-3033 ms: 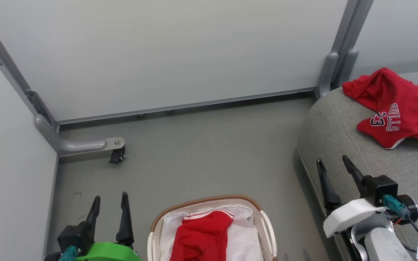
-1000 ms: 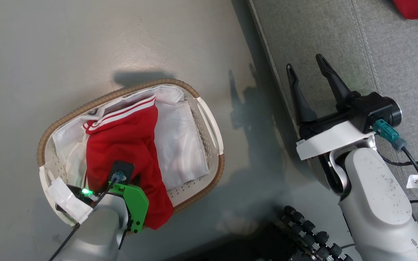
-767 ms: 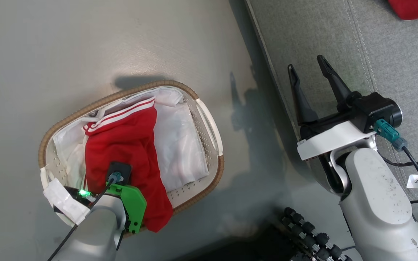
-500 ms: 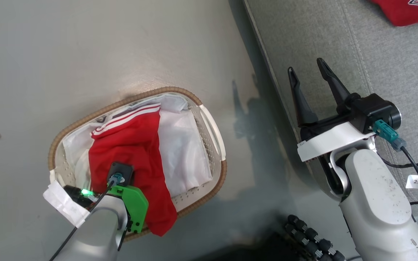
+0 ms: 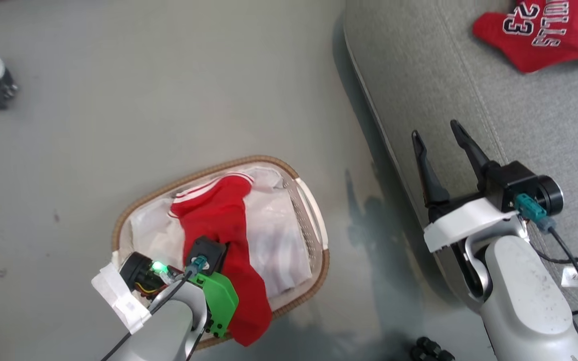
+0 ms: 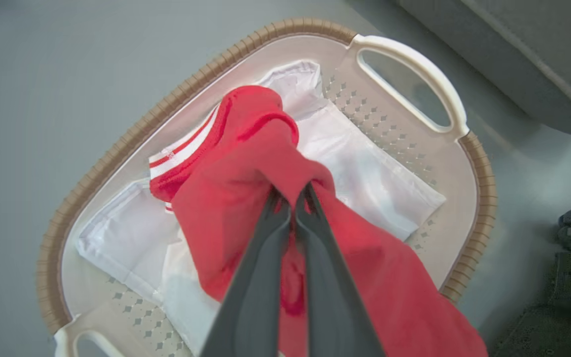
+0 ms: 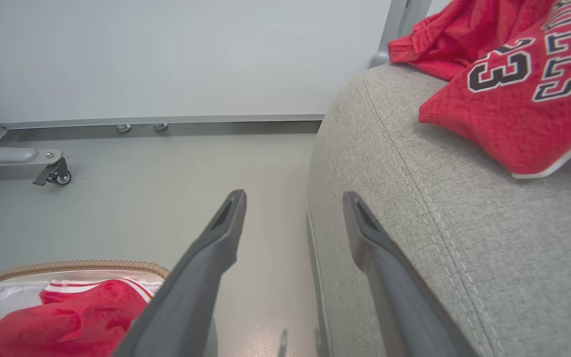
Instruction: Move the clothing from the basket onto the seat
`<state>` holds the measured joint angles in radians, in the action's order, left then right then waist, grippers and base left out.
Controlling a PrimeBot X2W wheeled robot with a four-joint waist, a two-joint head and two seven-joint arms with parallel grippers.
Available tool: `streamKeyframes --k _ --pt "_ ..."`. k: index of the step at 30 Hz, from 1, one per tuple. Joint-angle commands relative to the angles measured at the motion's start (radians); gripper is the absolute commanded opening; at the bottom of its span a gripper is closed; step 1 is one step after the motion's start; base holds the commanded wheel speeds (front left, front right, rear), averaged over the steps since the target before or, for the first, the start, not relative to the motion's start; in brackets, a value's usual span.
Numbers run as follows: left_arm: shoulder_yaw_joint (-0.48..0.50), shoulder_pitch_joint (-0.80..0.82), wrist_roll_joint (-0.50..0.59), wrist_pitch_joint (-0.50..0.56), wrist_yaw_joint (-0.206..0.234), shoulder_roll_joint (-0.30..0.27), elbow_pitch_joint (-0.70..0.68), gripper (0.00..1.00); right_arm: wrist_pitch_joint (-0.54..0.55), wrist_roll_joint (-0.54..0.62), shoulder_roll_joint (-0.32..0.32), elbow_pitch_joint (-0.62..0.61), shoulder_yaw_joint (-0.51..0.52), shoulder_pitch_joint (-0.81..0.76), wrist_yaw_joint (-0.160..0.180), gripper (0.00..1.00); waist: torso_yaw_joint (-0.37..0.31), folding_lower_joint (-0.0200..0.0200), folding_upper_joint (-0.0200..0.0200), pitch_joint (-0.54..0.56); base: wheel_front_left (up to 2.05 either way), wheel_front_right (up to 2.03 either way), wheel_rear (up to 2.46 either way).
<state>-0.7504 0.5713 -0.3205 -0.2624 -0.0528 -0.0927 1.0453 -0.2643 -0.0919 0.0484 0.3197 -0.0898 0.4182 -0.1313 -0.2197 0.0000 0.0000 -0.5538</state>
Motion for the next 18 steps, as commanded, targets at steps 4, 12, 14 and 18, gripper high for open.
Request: streamKeyframes --k 4,12,14,18 --pt "-0.002 -0.045 0.037 -0.003 0.006 -0.034 -0.108 0.00 0.000 0.027 0.004 0.017 0.017 -0.053 0.001 1.00 0.089 0.0000 0.0000 0.172 0.00 0.00 0.00" --pt "0.027 -0.057 0.078 -0.002 0.009 -0.102 -0.292 0.00 0.000 0.060 0.004 0.033 0.031 -0.119 0.001 1.00 0.134 0.0000 0.0000 0.314 0.00 0.00 0.00" --pt "0.029 -0.040 0.094 -0.002 0.003 -0.119 -0.331 0.00 0.000 0.068 0.004 0.037 0.034 -0.135 0.001 1.00 0.144 0.0000 0.0000 0.342 0.00 0.00 0.00" --pt "0.022 0.003 0.123 -0.002 -0.011 -0.155 -0.387 0.00 0.000 0.076 0.004 0.042 0.030 -0.159 0.001 1.00 0.156 0.0000 0.0000 0.391 0.00 0.00 0.00"
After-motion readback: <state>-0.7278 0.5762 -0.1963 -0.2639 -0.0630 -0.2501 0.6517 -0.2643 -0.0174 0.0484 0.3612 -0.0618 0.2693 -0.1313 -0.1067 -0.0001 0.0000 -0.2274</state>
